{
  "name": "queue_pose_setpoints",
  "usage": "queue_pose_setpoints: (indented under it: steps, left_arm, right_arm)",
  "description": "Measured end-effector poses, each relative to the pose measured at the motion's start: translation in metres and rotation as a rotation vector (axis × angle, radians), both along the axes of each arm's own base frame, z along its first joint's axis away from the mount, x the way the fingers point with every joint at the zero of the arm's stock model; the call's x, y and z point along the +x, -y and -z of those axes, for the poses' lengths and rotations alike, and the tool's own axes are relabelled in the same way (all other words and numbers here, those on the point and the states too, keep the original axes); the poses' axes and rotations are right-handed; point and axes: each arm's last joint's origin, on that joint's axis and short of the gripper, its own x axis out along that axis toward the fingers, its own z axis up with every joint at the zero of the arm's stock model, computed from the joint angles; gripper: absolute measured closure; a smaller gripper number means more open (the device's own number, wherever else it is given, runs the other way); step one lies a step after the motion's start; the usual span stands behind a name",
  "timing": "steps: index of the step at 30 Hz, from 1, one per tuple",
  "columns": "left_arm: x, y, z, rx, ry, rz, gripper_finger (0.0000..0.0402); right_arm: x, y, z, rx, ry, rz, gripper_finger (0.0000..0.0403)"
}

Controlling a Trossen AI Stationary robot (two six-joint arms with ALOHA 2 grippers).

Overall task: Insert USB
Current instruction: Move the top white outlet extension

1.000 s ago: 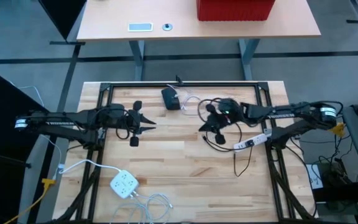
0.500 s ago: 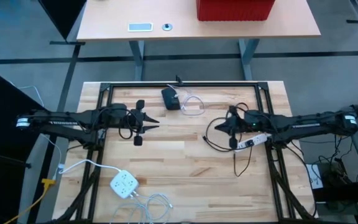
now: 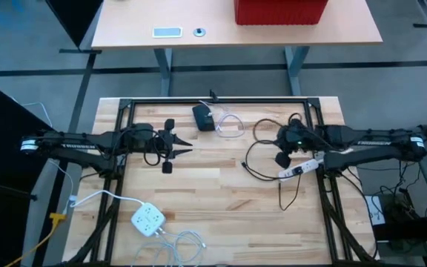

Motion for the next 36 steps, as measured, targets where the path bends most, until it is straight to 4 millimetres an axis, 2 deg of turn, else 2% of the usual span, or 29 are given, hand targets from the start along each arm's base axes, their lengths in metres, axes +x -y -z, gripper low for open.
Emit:
queue_pose_setpoints:
  steps: [3, 8, 11, 15, 17, 20, 22, 26, 28, 32, 36]
  left_arm:
    - [0.0, 0.0, 0.0, -0.004, 0.0, -0.001, 0.0338]
    - [0.0, 0.0, 0.0, -0.009, 0.001, -0.003, 0.0338]
    - [0.0, 0.0, 0.0, -0.027, 0.002, -0.009, 0.0338]
    - [0.0, 0.0, 0.0, -0.03, 0.003, -0.01, 0.0338]
    - [0.0, 0.0, 0.0, -0.038, 0.007, -0.012, 0.0338]
    - [0.0, 0.0, -0.002, -0.048, 0.022, -0.015, 0.0338]
    - [0.001, 0.0, -0.003, -0.048, 0.034, -0.015, 0.0338]
    - [0.001, 0.0, -0.005, -0.051, 0.052, -0.015, 0.0338]
    - [0.001, 0.0, -0.005, -0.064, 0.053, -0.019, 0.0338]
    - [0.001, 0.0, -0.005, -0.076, 0.054, -0.022, 0.0338]
    - [0.001, 0.0, -0.005, -0.075, 0.056, -0.022, 0.0338]
  right_arm:
    - [0.013, -0.01, -0.012, 0.097, -0.006, -0.161, 0.0403]
    - [0.026, -0.039, -0.037, 0.097, 0.042, -0.364, 0.0403]
    - [0.023, -0.061, -0.052, 0.135, 0.084, -0.499, 0.0403]
    - [0.005, -0.086, -0.07, 0.276, 0.105, -0.592, 0.0403]
    - [-0.008, -0.095, -0.073, 0.355, 0.059, -0.547, 0.0403]
    - [-0.03, -0.102, -0.066, 0.441, -0.102, -0.387, 0.0403]
    - [-0.045, -0.101, -0.058, 0.473, -0.251, -0.22, 0.0403]
    - [-0.068, -0.092, -0.034, 0.423, -0.482, 0.139, 0.0403]
    - [-0.07, -0.09, -0.021, 0.411, -0.517, 0.244, 0.0403]
    - [-0.064, -0.09, 0.002, 0.377, -0.466, 0.25, 0.0403]
    - [-0.062, -0.076, 0.017, 0.344, -0.443, 0.347, 0.0403]
